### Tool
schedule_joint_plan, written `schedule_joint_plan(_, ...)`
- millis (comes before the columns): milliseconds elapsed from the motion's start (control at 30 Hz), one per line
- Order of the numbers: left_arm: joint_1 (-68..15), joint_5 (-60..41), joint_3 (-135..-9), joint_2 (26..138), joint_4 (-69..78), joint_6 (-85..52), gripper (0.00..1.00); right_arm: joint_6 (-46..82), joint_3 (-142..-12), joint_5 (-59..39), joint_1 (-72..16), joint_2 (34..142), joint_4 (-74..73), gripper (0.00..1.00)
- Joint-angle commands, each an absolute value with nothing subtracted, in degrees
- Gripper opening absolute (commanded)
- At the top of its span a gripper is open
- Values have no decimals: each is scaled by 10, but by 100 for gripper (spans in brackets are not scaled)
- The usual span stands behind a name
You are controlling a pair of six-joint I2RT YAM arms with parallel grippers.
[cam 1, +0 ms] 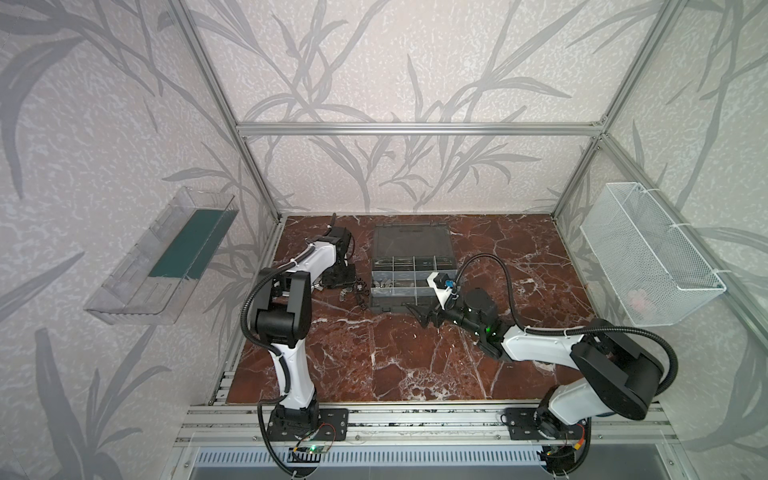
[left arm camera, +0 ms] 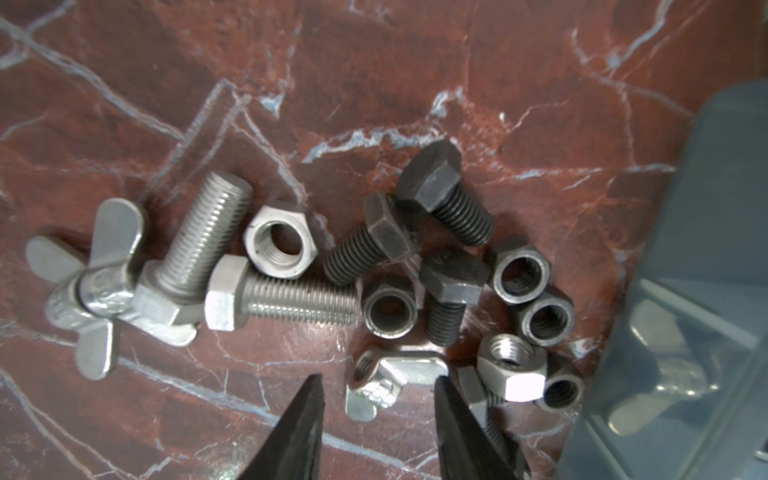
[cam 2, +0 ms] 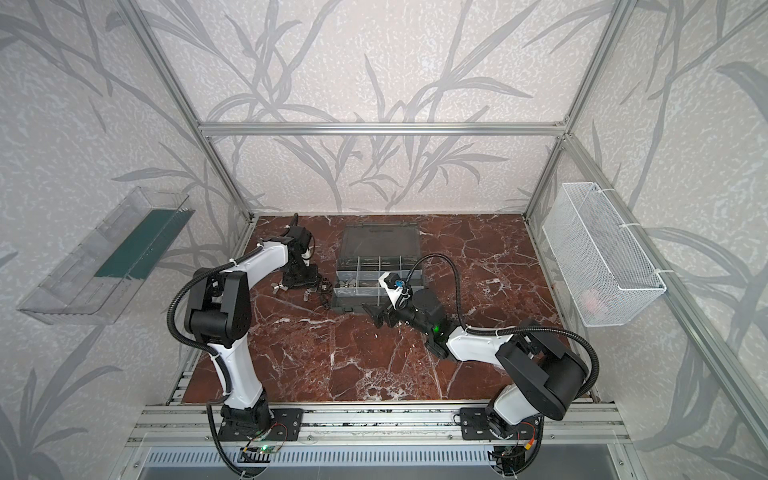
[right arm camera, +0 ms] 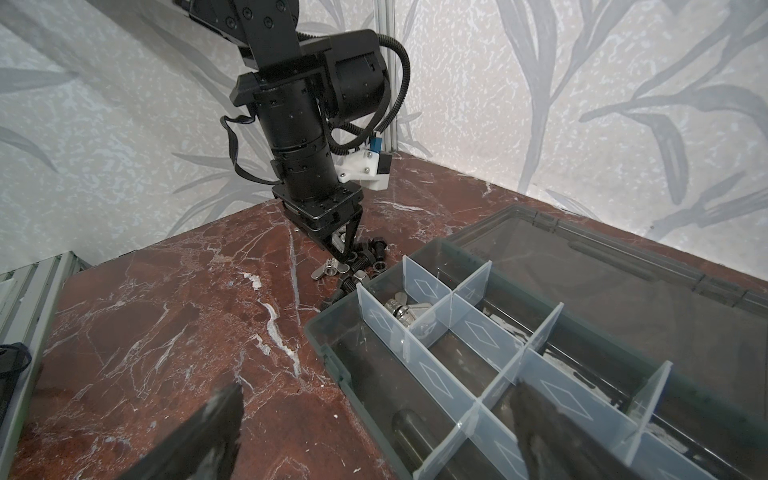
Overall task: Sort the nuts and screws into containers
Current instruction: 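Lower the left gripper onto a silver wing nut and close on it, then lift the wing nut with the left gripper off the pile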
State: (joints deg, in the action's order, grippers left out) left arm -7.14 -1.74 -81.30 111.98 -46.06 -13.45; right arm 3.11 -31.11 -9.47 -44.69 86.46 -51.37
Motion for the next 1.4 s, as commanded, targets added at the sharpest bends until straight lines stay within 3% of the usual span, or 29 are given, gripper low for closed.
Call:
schedule_joint_plan(0,-75,-11,-814,1121,-479,-117,42,33,-327,-90,-451,867,-521,99)
schedule_joint_plan(533,-76,-9,-818,1158,-478,-96,41,37,-328,-93,-451,866,-521,99)
schedule_joint_plan(867,-88,6,-824,1169,-490,-92,35,37,-326,-92,-451,861,-520,99)
schedule_joint_plan(1367,-114,98,-837,1188,-522,-95,31,38,-327,-93,-451,862,-519,99)
